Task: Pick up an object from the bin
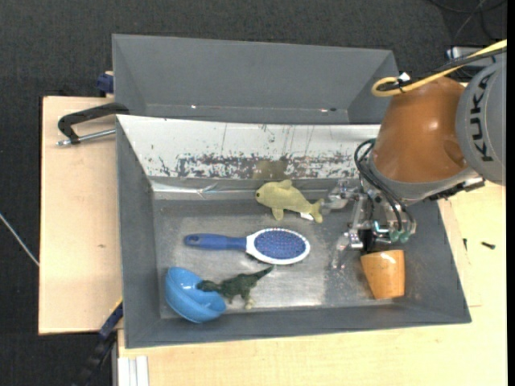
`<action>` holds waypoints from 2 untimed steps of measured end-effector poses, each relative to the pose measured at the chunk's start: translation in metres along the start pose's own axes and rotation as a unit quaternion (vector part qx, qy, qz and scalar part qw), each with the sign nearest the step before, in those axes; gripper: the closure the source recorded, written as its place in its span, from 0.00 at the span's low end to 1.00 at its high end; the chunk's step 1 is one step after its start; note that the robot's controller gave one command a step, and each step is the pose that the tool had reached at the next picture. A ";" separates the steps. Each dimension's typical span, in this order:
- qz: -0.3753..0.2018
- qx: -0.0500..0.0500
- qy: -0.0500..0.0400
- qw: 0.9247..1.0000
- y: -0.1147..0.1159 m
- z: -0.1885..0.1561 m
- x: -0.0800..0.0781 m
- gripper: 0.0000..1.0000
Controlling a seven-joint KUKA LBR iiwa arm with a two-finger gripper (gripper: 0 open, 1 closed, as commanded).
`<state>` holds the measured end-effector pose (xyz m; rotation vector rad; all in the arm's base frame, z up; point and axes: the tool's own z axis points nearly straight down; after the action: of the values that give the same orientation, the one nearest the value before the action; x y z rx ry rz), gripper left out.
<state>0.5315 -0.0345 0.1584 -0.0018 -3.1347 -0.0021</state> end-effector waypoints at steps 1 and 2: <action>-0.129 0.001 -0.005 0.992 0.059 0.085 -0.037 0.00; -0.187 0.002 -0.009 0.982 0.133 0.085 -0.040 0.00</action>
Offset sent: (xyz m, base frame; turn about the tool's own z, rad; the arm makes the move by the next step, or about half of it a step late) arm 0.0343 0.0593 -0.0884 -0.2604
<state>0.5715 0.0982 0.0736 0.5882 -3.0970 0.0035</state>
